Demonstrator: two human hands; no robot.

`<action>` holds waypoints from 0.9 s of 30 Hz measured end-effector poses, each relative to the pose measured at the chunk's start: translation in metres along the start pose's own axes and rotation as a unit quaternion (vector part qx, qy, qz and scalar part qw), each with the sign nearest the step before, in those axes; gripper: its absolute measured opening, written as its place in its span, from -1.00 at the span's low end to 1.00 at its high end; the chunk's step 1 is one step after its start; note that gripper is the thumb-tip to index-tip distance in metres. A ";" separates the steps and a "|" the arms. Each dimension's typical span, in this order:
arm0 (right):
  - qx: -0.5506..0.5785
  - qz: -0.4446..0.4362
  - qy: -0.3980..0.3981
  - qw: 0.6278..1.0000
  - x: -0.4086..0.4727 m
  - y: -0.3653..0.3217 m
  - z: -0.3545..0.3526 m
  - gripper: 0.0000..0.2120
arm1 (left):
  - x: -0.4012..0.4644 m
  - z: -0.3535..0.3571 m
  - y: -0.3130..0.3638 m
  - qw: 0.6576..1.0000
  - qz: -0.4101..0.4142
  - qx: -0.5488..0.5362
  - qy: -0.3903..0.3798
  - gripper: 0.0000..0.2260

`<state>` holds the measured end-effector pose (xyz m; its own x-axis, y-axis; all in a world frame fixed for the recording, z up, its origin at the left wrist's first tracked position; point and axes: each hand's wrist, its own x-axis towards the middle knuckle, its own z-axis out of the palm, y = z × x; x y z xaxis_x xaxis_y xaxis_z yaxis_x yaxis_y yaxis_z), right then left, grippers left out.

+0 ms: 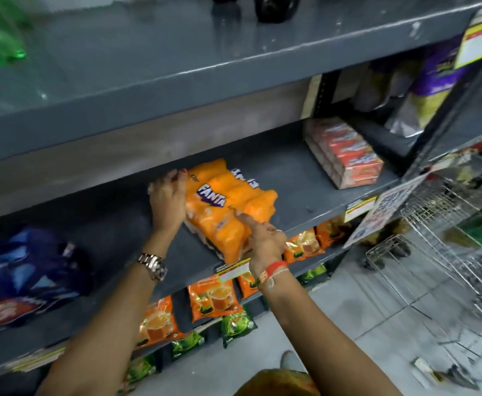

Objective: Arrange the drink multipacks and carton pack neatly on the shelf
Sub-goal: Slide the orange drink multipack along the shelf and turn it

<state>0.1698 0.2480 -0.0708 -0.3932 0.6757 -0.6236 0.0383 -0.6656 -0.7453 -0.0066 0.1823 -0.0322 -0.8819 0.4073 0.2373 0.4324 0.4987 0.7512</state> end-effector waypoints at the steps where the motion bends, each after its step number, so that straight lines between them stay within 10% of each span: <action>1: 0.005 -0.032 -0.005 0.999 0.008 -0.006 0.000 -0.63 | 0.009 0.001 0.002 0.999 -0.012 0.045 0.006 -0.49; 6: -0.044 -0.020 -0.046 0.998 0.002 -0.075 -0.013 -0.80 | 0.029 0.008 0.012 0.967 -0.149 0.144 -0.145 -0.47; 14: -0.246 -0.016 -0.211 0.946 0.114 -0.133 -0.001 0.25 | 0.012 0.009 0.012 0.957 -0.266 0.018 -0.110 -0.49; 19: -0.332 -0.114 -0.271 0.896 0.080 -0.151 -0.007 -0.33 | -0.020 0.012 0.009 0.972 -0.226 -0.052 0.031 -0.66; 27: -0.420 -0.334 -0.229 0.812 0.088 -0.109 -0.023 -0.12 | -0.074 0.027 -0.011 0.989 -0.066 -0.055 0.119 -0.48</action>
<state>0.1519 0.3874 -0.0504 -0.8772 0.4801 -0.0035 0.2132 0.3830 -0.8988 0.0590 0.1675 -0.0743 -0.9545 0.1452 0.2606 0.2983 0.4447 0.8446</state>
